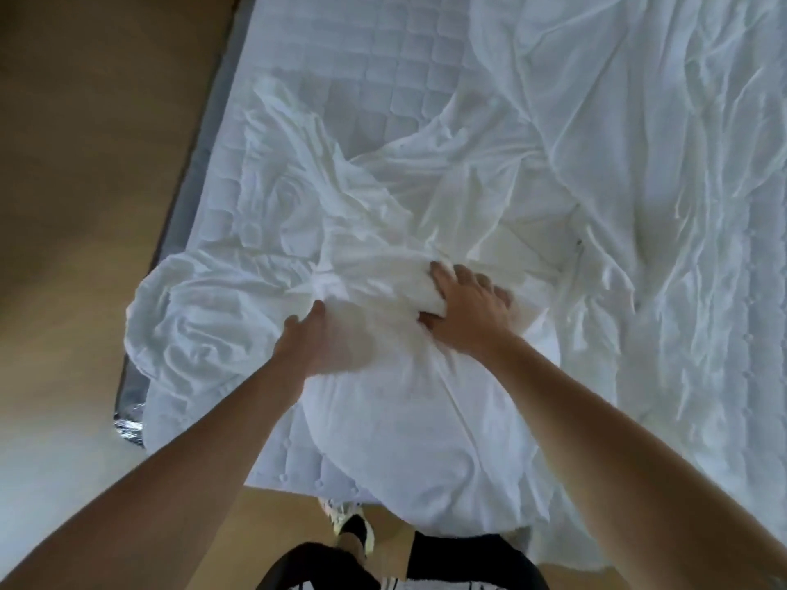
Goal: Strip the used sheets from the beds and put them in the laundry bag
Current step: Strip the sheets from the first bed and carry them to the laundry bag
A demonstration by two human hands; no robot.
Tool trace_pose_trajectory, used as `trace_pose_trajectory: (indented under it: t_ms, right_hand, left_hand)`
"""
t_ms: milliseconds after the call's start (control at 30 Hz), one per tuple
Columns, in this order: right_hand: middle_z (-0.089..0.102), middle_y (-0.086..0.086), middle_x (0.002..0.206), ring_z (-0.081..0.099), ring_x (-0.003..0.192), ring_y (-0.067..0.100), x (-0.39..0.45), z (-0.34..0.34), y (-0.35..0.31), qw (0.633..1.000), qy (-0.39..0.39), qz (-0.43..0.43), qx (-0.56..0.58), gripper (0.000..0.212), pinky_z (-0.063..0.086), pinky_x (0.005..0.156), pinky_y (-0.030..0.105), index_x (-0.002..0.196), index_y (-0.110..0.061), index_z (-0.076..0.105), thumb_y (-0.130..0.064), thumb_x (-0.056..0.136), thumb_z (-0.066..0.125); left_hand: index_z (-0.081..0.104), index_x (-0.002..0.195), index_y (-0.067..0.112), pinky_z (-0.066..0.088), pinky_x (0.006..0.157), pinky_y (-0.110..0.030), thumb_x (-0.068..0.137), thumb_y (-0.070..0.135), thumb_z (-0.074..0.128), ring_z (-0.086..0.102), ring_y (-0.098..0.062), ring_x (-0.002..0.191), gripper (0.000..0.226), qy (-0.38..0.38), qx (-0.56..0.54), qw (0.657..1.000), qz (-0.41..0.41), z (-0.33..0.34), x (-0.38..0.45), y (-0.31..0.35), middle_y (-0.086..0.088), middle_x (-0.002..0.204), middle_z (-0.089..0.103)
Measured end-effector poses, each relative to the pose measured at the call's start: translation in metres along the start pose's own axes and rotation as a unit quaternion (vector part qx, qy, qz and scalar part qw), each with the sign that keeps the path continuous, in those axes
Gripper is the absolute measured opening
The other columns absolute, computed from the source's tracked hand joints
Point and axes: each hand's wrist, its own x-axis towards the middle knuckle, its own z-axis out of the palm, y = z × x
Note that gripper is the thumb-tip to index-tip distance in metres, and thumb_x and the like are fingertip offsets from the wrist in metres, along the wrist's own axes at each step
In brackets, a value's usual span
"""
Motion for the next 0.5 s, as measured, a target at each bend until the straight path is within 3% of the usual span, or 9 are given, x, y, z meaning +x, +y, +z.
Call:
trace_pose_trajectory:
  t_ms: [67,133,167,233,333,400,500]
  right_hand:
    - [0.031,0.014,0.163,0.029,0.149,0.040,-0.026,0.017,0.002,0.991,0.126,0.015,0.031,0.084,0.020,0.121,0.054,0.160,-0.027,0.029,-0.055,0.090,0.065]
    - [0.032,0.020,0.164,0.027,0.151,0.041,-0.066,0.027,0.009,0.951,0.277,0.049,0.129,0.076,0.019,0.124,0.052,0.159,-0.021,0.037,-0.050,0.093,0.065]
    - [0.030,0.019,0.165,0.025,0.152,0.038,-0.087,0.032,0.014,0.926,0.315,0.097,0.181,0.074,0.018,0.124,0.050,0.159,-0.021,0.037,-0.049,0.096,0.064]
    - [0.020,0.013,0.169,0.018,0.155,0.031,-0.127,0.047,0.027,0.888,0.275,0.237,0.284,0.084,0.016,0.125,0.048,0.162,-0.027,0.026,-0.057,0.093,0.065]
    - [0.019,0.008,0.170,0.024,0.155,0.029,-0.152,0.065,0.038,0.806,0.115,0.370,0.447,0.105,0.024,0.124,0.046,0.165,-0.029,0.015,-0.070,0.083,0.066]
    - [0.025,0.002,0.169,0.031,0.152,0.026,-0.143,0.075,0.038,0.746,0.054,0.376,0.547,0.107,0.027,0.121,0.041,0.166,-0.028,0.011,-0.071,0.085,0.065]
    - [0.025,-0.013,0.166,0.033,0.147,0.009,-0.106,0.085,0.029,0.701,0.059,0.298,0.646,0.119,0.024,0.124,0.033,0.165,-0.034,0.003,-0.074,0.077,0.072]
  left_hand:
    - [0.022,0.162,0.024,0.039,0.113,-0.049,0.096,0.067,0.047,0.038,-0.038,0.146,0.083,0.048,0.042,0.997,0.052,0.005,-0.022,-0.016,-0.013,0.163,0.034]
    - [0.006,0.163,0.037,0.027,0.122,-0.054,0.080,0.080,0.058,0.025,-0.035,0.153,0.107,0.022,0.066,0.989,0.130,0.017,-0.035,-0.019,-0.007,0.169,0.019]
    - [-0.001,0.162,0.040,0.022,0.124,-0.054,0.072,0.085,0.061,0.016,-0.032,0.156,0.118,0.002,0.092,0.985,0.144,0.027,-0.037,-0.016,-0.003,0.171,0.010]
    - [-0.010,0.160,0.044,0.012,0.126,-0.056,0.065,0.087,0.067,0.000,-0.028,0.159,0.130,-0.020,0.140,0.978,0.153,0.044,-0.036,-0.014,0.000,0.172,-0.007]
    - [-0.011,0.159,0.047,0.010,0.124,-0.062,0.059,0.089,0.070,-0.004,-0.031,0.159,0.135,-0.029,0.162,0.978,0.130,0.047,-0.023,-0.011,-0.001,0.172,-0.012]
    - [-0.009,0.158,0.049,0.013,0.124,-0.062,0.055,0.090,0.071,0.000,-0.034,0.158,0.137,-0.035,0.171,0.978,0.111,0.045,-0.008,-0.010,-0.003,0.172,-0.009]
    - [-0.003,0.159,0.049,0.025,0.123,-0.057,0.041,0.092,0.073,0.018,-0.035,0.155,0.147,-0.049,0.153,0.983,0.094,0.044,0.004,-0.004,-0.006,0.171,0.006]
